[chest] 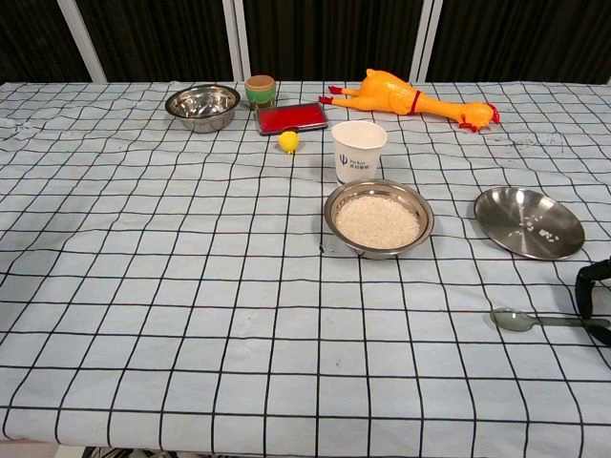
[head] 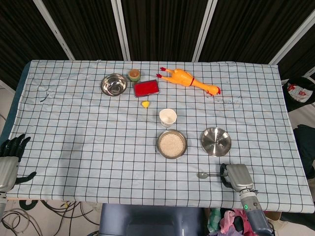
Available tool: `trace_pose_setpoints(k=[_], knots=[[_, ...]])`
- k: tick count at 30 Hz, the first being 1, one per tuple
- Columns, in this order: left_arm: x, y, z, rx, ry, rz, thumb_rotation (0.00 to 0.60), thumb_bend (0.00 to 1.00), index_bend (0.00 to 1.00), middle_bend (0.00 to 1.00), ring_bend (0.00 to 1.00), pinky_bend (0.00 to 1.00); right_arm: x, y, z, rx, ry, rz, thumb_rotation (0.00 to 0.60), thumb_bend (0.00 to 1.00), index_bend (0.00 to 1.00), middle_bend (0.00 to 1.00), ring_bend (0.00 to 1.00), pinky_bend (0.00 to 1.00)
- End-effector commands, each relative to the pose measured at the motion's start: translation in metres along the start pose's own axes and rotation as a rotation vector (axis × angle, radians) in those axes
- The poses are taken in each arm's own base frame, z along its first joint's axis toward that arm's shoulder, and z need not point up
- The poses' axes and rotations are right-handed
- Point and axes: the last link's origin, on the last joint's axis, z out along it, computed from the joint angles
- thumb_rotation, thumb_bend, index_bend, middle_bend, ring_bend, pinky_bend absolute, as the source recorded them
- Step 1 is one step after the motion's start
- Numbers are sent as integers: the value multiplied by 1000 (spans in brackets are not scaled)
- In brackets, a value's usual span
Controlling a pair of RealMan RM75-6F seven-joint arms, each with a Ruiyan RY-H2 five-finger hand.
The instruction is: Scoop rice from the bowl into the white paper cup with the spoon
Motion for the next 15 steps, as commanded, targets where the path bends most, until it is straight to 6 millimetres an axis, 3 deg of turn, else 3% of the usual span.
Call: trace_pose_setpoints(k=[1,15], knots=[[0,0,0,0,0,0,600,15,0,0,0,0,0,0,0,-1,-1,-1,600,366,552,1000,1000,1000],[0,0,0,-1,-1,2,600,15,0,0,0,0,-1,1,-1,-10,-5,6,600,365,552,1000,1000,1000]])
